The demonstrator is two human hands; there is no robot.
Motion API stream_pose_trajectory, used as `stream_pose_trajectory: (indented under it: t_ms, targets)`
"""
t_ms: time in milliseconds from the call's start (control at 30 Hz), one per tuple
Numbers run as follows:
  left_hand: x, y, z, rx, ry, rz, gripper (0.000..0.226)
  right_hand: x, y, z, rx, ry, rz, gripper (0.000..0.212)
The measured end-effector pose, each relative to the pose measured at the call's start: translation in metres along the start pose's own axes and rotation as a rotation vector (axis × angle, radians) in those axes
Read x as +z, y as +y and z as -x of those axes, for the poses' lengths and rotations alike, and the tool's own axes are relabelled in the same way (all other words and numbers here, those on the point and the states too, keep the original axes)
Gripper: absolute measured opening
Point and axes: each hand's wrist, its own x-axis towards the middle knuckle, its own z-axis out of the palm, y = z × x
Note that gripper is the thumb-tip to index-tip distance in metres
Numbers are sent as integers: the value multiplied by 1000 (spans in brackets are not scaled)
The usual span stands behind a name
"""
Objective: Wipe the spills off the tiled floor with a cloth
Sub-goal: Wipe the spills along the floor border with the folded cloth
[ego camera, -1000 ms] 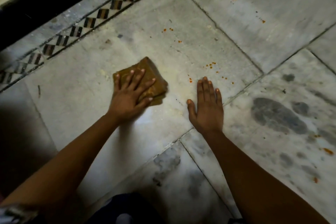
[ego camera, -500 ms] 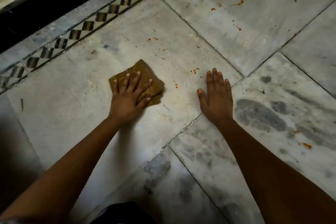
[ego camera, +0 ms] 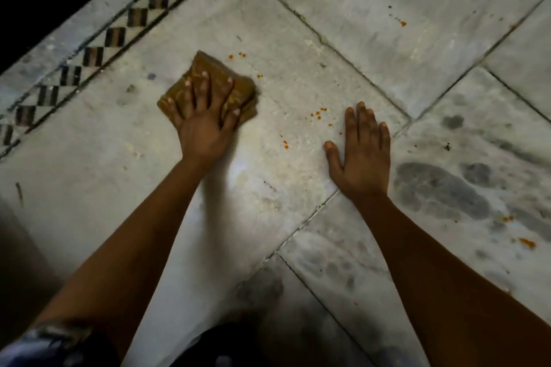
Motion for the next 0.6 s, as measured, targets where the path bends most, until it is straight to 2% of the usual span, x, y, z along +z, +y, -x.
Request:
stream_pose_trajectory:
  t_ms: [67,133,233,333,433,533,600]
  targets:
    - [-7,-14,24,59,-29,-28,55,-3,-1,-1,4,-18,-4,67]
    - [-12,-29,31,1,-55,-37,57,-5,-1,-1,7,-22,-5,67]
    - [-13,-32,-8,-188,-44,-8,57,-5,-2,-2,8,-13,-10,67]
    - [-11,-5,-72,-256,-19,34,59,-2,-1,-2,9,-6,3,67]
    - [-2,33,-95,-149,-40,34,58,-1,0,-2,13,-12,29,68]
    - [3,44,-57,102,-45,11,53,-2,0,-3,19,-20,34,68]
    - [-2,27,-23,191,-46,-7,53,-3,-1,-3,21,-22,37,68]
